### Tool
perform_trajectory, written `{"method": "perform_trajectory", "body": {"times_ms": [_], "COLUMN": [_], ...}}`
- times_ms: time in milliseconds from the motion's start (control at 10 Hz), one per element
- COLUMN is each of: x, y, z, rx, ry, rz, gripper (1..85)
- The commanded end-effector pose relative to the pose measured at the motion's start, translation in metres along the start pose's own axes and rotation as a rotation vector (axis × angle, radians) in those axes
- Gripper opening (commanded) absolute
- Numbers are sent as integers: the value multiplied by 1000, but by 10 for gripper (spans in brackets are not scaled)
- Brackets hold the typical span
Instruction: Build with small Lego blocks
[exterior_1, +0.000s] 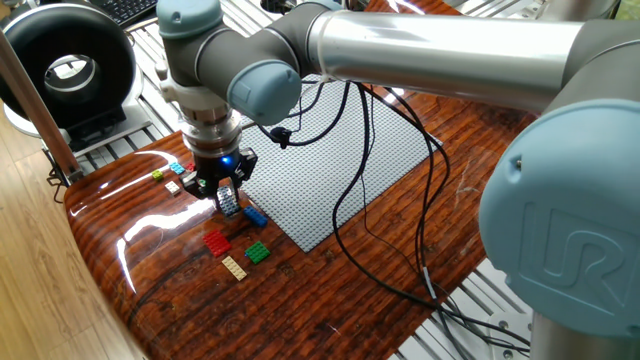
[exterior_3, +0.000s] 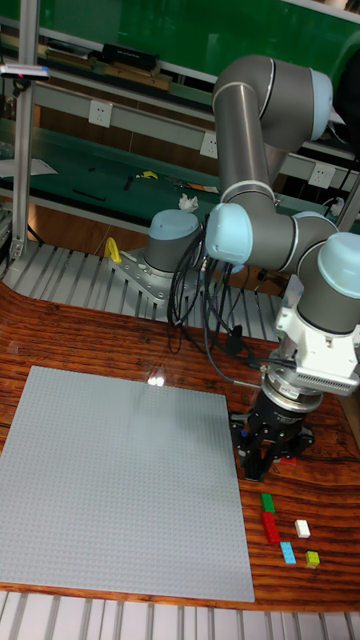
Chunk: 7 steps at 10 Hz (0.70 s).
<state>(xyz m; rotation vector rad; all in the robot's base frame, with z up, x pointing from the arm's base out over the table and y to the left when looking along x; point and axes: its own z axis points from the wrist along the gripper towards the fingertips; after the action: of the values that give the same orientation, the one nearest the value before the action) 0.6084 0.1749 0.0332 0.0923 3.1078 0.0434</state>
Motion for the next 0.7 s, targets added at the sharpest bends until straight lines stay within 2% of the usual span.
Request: {"method": "perform_trajectory", "body": {"times_ms": [0,200,300,400,600], "x": [2,9,7,9,13], "y": [-14,16,10,3,6], "z": [11,13,13,13,13], "rx": [-11,-21,2,28,19], "ry": [-8,-9,-18,-8,4], "rz": [-41,-3,21,45,65], "gripper": [10,10,10,10,10]}}
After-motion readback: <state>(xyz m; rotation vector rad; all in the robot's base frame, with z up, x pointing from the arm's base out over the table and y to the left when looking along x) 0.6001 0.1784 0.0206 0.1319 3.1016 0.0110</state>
